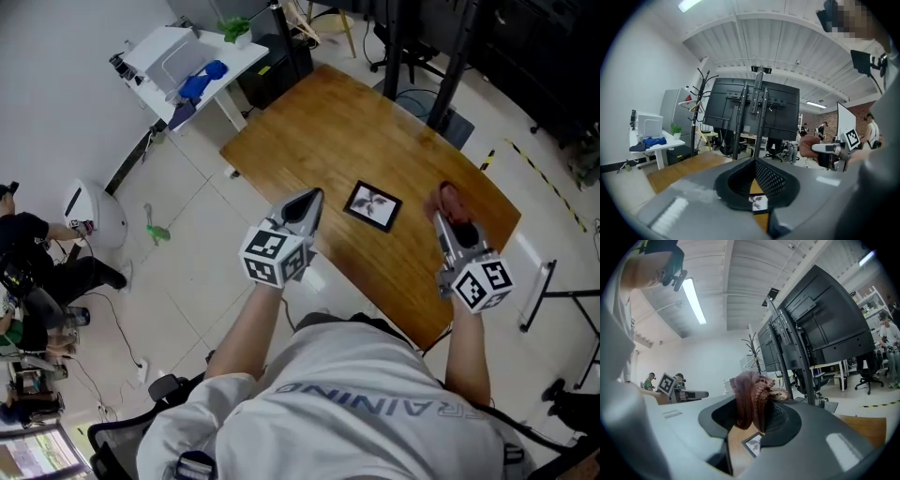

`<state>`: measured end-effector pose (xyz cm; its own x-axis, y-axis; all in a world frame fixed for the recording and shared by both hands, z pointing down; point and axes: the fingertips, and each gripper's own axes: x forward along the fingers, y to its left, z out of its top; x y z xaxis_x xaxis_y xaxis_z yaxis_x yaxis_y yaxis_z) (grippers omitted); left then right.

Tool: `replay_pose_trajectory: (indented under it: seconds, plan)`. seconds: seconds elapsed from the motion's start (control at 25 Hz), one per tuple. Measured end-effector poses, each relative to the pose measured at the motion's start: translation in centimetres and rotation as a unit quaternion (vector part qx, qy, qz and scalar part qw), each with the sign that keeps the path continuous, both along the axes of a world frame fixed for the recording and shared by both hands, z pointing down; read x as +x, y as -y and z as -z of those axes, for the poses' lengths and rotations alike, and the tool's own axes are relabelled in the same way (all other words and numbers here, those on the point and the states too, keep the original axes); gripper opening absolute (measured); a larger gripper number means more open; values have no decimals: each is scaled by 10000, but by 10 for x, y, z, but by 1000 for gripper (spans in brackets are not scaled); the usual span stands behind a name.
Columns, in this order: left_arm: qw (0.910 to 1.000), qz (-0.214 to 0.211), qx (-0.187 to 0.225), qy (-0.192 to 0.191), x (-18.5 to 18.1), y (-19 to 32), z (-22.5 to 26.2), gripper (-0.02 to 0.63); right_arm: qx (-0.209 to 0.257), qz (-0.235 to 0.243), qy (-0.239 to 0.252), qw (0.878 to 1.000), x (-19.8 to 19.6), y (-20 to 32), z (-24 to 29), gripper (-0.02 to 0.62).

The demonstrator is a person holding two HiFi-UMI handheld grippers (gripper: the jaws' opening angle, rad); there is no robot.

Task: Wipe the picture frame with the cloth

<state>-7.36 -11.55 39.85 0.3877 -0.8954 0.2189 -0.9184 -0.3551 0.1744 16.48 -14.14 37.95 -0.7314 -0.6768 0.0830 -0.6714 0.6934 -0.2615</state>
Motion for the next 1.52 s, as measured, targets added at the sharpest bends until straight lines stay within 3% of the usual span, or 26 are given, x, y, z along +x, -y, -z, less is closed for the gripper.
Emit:
replay_pose_trajectory:
  seconds: [0.32, 0.52, 0.64, 0.92, 1.08, 1.16, 1.4, 1.52]
  plan:
    - [9978, -650, -95, 77, 11, 69, -13, 5, -166, -483, -63, 9987, 7, 26, -16, 130]
    - [9917, -1146, -567, 138, 14, 103, -64, 5, -455, -858, -95, 9952, -6, 49, -33, 130]
    - [9822, -1470, -1129, 300, 22, 105, -118, 5, -766, -904, -159, 9928, -25, 63, -54, 129]
    - [9502, -2122, -2130, 818, 45, 87, -233, 5, -1691, -603, -411, 9829, -81, 95, -133, 129]
    - [9265, -2492, -2566, 1168, 51, 68, -271, 5, -2320, -454, -448, 9706, -104, 101, -176, 130]
    - [9201, -2551, -2699, 1248, 50, 63, -284, 5, -2685, -364, -498, 9613, -117, 101, -198, 130]
    - [9164, -2651, -2743, 1213, 58, 68, -291, 5, -3676, -173, -637, 9276, -156, 101, -257, 130]
    - [9154, -2628, -2801, 1205, 60, 68, -290, 5, -3950, -188, -696, 9158, -166, 101, -274, 130]
